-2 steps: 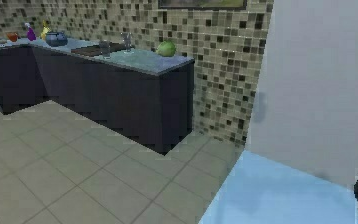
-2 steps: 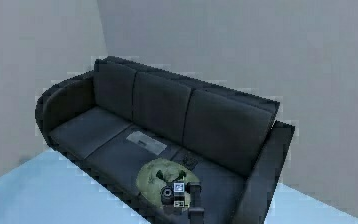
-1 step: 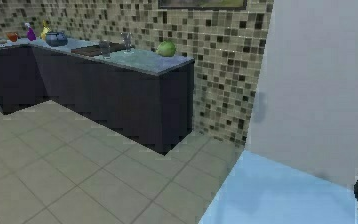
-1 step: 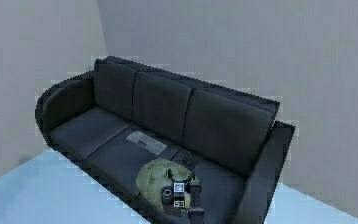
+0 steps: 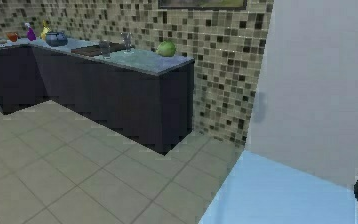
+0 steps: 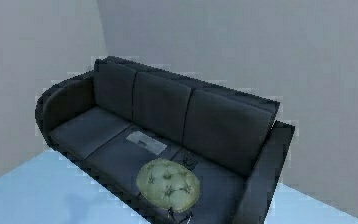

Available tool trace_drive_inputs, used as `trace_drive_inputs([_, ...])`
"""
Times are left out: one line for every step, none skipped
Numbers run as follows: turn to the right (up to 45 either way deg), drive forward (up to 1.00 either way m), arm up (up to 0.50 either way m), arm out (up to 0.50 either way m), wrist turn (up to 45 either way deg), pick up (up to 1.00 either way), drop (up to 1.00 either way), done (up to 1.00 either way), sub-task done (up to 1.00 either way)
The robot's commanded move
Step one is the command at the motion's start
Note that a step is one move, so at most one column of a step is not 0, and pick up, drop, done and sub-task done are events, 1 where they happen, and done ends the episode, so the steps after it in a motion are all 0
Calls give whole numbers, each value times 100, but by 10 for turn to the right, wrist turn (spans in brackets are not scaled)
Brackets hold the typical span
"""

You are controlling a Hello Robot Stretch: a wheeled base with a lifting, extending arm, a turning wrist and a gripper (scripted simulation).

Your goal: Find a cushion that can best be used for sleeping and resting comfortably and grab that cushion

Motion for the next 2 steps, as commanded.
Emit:
trace_drive_inputs([0, 0, 0, 0, 0, 100, 0, 0, 0])
trace_drive_inputs([0, 0, 10, 0, 0, 0, 0, 0, 0])
